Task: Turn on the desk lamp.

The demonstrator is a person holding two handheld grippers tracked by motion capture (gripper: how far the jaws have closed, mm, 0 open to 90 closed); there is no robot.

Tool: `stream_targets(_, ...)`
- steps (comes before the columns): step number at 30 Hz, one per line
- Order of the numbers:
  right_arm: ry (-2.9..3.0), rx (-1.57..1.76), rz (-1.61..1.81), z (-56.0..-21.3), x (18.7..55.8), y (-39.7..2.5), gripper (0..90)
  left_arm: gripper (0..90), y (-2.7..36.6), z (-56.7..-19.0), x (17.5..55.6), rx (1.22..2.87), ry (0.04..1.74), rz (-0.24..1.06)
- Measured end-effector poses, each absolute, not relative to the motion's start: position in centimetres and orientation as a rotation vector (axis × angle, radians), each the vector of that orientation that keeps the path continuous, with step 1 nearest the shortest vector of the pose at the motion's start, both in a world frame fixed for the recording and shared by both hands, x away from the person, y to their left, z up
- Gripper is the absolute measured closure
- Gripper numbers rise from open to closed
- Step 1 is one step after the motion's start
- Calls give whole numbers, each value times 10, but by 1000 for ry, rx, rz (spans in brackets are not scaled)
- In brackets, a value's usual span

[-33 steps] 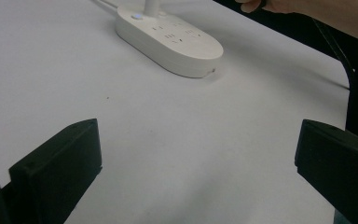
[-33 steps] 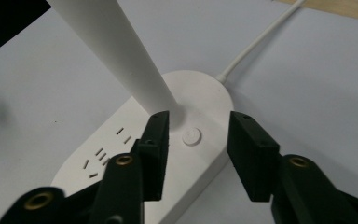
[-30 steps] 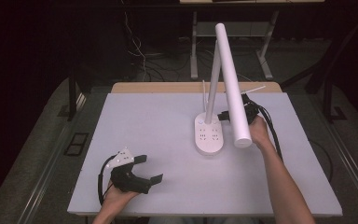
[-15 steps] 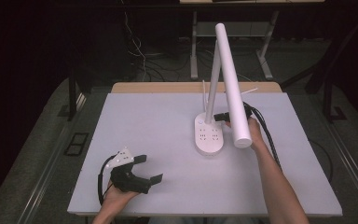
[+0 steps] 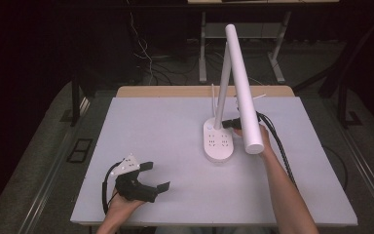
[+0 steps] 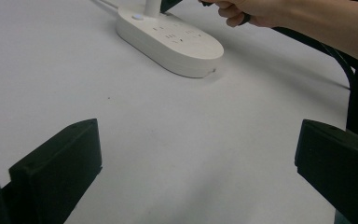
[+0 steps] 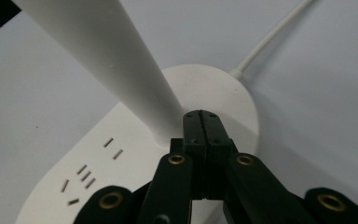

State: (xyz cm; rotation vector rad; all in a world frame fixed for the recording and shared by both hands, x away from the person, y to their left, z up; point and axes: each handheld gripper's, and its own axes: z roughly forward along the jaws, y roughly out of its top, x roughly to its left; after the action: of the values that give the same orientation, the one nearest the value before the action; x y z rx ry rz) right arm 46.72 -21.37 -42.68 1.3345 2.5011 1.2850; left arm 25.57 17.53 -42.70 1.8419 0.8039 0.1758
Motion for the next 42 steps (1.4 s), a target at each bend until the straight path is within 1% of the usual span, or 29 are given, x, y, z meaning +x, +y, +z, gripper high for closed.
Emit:
stream_targets(6,2502,1323,1275,-427,465,-213,900,0,174,-427,255,1846,802,177)
stream_targets(12,2471,1348,1344,-432,464,-218,900,0,175,-426,255,1843,800,178)
stream_targets(18,2472,1349,1324,-429,463,-216,900,0,175,-427,255,1842,802,177)
stream_targets(26,2484,1325,1289,-423,460,-220,900,0,175,-427,255,1844,802,177)
stream_targets(42,2464,1295,1282,-398,449,-234,900,0,176,-427,255,1841,806,179)
